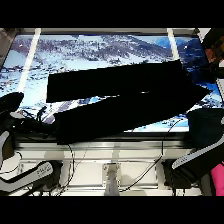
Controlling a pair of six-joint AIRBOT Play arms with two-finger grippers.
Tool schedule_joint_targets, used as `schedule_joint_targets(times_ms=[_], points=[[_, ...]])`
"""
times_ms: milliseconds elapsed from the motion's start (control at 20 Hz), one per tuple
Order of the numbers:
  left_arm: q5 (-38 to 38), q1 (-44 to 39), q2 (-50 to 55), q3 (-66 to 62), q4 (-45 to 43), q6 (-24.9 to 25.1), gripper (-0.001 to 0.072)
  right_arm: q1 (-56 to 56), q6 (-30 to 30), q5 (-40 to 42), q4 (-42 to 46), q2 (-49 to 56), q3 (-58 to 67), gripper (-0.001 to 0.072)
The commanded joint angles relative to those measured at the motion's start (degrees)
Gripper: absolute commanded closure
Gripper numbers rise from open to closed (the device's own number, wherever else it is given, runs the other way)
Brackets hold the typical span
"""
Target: Fold the clothes and pants, and hang the long-sleeved shirts on hangers.
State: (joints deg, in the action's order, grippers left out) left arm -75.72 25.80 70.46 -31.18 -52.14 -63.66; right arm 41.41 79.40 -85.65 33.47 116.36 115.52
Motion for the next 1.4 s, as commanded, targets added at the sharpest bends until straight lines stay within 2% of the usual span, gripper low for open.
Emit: schedule_joint_targets(times_ms=[0,150,250,300,400,700,1000,1350], points=[[0.09,0.02,-2.75,-1.36,9.38,1.29,0.0702,0.04,0.04,1.68,5.79,-0.04,0.20,0.0359],[0.04,0.00,-9.29,-5.40,8.90,-1.27,0.0702,0.04,4.68,3.41,18.95,-0.04,0.17,0.0351],[0.09,0.00,-13.16,-6.97,7.04,-2.08,0.0702,0.07,11.04,3.91,29.46,-0.04,0.20,0.0194],[0.07,0.00,-14.64,-6.99,6.64,-2.62,0.0702,0.26,12.33,3.72,33.38,-0.04,0.17,0.0156],[0.00,0.00,-15.98,-6.97,4.85,-4.59,0.0702,1.14,13.11,1.16,36.94,-0.04,0.17,0.0148],[0.02,0.00,-16.02,-6.93,-1.92,-4.57,0.0702,6.88,14.45,-4.63,36.39,0.09,0.17,0.0148],[-0.39,0.00,-16.02,-6.93,-1.86,-4.57,0.0701,7.76,14.43,-5.22,25.14,4.55,0.17,0.0148],[-1.42,0.00,-16.02,-6.93,-1.86,-4.57,0.0701,7.13,14.23,-2.82,23.15,8.31,0.17,0.0149]])
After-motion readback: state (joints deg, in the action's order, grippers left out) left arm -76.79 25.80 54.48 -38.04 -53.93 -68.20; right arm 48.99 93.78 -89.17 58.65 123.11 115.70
